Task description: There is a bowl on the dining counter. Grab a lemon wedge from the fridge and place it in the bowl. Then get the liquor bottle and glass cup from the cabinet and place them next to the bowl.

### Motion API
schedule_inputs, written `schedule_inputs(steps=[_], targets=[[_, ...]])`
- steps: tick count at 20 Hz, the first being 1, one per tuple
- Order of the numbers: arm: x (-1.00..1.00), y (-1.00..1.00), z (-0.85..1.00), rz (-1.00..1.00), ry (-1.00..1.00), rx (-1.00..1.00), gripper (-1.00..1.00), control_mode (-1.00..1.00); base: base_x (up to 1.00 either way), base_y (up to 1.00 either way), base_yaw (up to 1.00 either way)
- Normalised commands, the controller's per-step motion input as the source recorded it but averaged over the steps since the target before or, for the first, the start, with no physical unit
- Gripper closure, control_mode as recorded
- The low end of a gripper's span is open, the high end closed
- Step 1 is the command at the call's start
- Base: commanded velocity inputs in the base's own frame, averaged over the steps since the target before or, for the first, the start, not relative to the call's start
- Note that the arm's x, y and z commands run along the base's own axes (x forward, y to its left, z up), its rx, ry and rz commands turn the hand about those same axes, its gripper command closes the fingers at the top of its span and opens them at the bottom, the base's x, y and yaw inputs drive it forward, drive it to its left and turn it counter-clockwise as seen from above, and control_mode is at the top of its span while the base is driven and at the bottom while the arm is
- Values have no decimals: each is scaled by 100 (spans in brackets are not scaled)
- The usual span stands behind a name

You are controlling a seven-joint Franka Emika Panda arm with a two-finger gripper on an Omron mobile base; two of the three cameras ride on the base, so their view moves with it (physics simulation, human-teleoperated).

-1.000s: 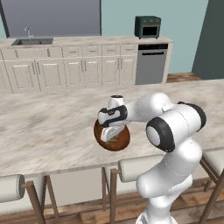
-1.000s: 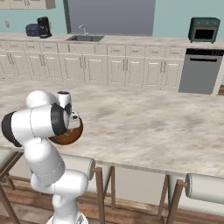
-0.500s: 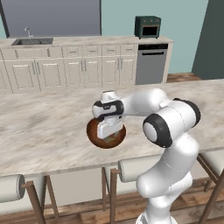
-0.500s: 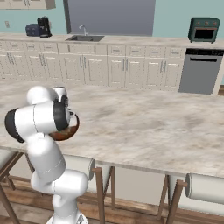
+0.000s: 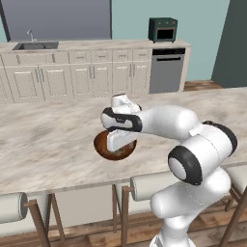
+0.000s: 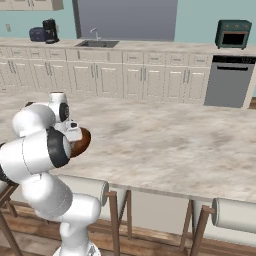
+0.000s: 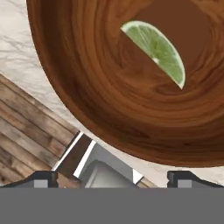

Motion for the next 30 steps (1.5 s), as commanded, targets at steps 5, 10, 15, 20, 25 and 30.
schedule_inputs(steps=[5,10,15,20,25,30], targets=[[-19,0,56,-2,-10,-2,-100,-100,0,0,0],[-35,0,64,0,-21,0,-100,-100,0,0,0],[-56,0,77,-3,-33,0,-100,-100,0,0,0],[-56,-4,99,-9,-37,0,-100,-100,0,0,0],[-56,-29,96,-14,-28,0,-100,-100,0,0,0],[-53,-58,52,-15,-6,5,-100,-100,0,0,0]])
